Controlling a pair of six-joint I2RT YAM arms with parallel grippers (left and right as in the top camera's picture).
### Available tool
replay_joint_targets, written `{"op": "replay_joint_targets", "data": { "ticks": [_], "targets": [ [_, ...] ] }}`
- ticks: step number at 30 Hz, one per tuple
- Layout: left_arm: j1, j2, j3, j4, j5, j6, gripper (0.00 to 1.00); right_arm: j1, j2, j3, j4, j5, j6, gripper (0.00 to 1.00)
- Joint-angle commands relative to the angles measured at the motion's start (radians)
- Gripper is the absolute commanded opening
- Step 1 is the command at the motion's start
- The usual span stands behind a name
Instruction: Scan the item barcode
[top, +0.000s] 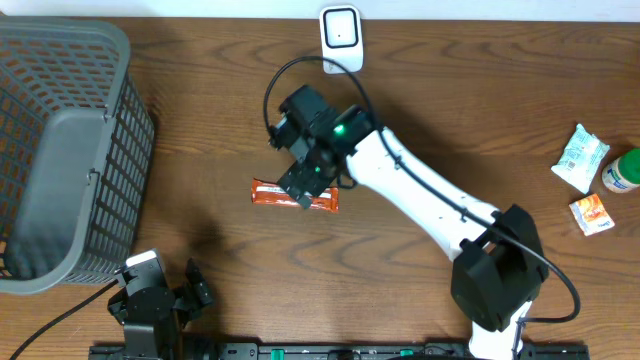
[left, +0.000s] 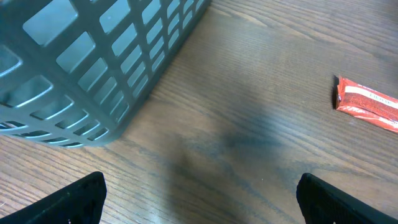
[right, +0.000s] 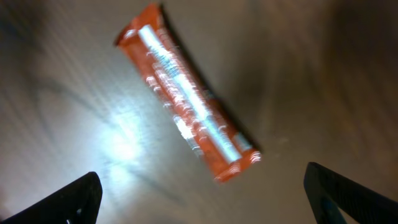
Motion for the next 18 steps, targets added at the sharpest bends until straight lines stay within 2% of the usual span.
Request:
{"op": "replay_joint_targets", "data": {
  "ticks": [1, 3, 5, 14, 18],
  "targets": [
    [0.004, -0.002, 0.0, -0.001, -0.005, -0.009, 0.98, -0.034, 0.027, 0.002, 0.041, -0.129, -0.22, 0.99],
    [0.004, -0.002, 0.0, -0.001, -0.005, -0.009, 0.98, -0.058, 0.057, 0.002, 0.066, -0.248, -0.291, 0.99],
    [0.004, -0.002, 0.0, -0.001, -0.005, -0.009, 0.98, -0.08, 0.093, 0.002, 0.078, -0.304, -0.3, 0.99],
    [0.004, -0.002, 0.0, -0.001, -0.005, -0.009, 0.98, -0.108, 0.203, 0.002, 0.153, -0.34, -0.3, 0.99],
    [0.004, -0.002, 0.0, -0.001, -0.005, -0.009, 0.98, -0.107, 0.224, 0.002, 0.18, -0.434, -0.3, 0.99]
  ]
}}
